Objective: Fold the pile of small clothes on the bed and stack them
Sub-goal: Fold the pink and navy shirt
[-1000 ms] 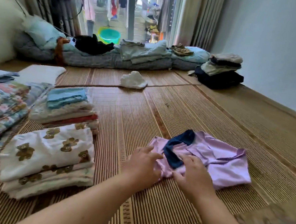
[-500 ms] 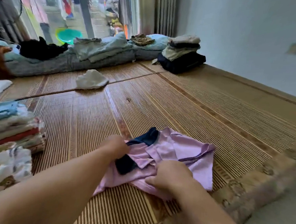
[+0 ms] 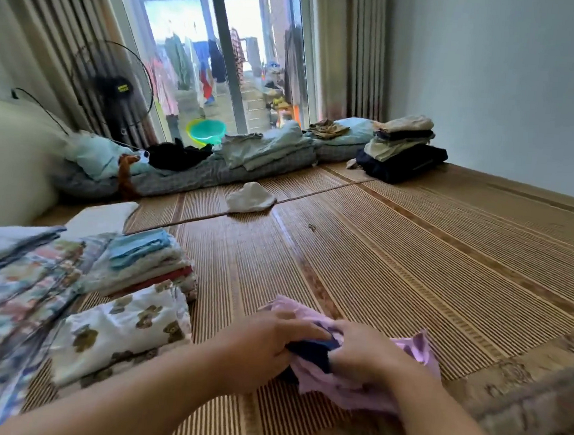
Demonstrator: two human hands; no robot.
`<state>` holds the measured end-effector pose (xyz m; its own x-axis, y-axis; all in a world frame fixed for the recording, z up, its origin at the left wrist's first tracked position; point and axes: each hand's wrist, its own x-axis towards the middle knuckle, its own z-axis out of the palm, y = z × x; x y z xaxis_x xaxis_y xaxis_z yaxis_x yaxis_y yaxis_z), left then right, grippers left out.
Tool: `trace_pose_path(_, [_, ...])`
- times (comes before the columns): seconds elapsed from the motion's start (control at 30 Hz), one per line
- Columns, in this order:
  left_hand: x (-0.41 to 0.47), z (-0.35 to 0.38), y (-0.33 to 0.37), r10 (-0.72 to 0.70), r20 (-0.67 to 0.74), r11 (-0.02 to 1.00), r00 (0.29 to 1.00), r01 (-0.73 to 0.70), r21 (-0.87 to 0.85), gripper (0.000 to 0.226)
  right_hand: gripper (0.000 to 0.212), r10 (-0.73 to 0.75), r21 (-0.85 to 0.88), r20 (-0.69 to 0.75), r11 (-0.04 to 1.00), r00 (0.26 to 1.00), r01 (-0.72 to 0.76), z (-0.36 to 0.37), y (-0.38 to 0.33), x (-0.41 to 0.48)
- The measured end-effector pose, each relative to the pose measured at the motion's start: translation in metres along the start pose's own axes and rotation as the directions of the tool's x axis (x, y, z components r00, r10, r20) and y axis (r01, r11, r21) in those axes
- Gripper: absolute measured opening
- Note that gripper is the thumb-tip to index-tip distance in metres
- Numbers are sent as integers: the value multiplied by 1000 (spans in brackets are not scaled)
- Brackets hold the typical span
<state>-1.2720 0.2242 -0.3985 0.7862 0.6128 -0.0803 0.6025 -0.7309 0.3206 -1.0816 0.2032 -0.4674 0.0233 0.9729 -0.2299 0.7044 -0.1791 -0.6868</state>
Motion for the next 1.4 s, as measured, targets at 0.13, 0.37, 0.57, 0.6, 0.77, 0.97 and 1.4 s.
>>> trace_pose_path(0.13, [-45,45,-15,-36,101,980,994,16,197,54,27,-2,-474,-21,880,1000,-8,51,-12,-17])
trace_pose_path(0.37, [-74,43,-26,-380,-194,923,904,356,-148,55,10,134,378,-395,925,909,28,-17,-23,-36])
trace_pose_path(0.57, [-57,-38,-11,-538,-315,823,782,405,-398,8,10,121,818,-125,574,985,33,-90,-78,-60])
trace_pose_path(0.6, [-55,-46,-9,-567,-295,778,769,382,-498,8,9,128,837,-84,547,988,0,-98,-84,-64])
trace_pose_path(0.77, [-51,-53,-9,-625,-74,379,777,219,-899,8,11,107,889,32,452,994,-77,-115,-94,-80])
trace_pose_path(0.97, [-50,-47,-23,-654,-74,315,753,182,-931,17,34,-11,958,-40,285,999,41,-113,-85,-93])
trace_pose_path(1.4, [-38,-173,13,-451,-493,767,743,41,-640,10,11,-346,-254,-389,931,854,261,-154,-147,-97])
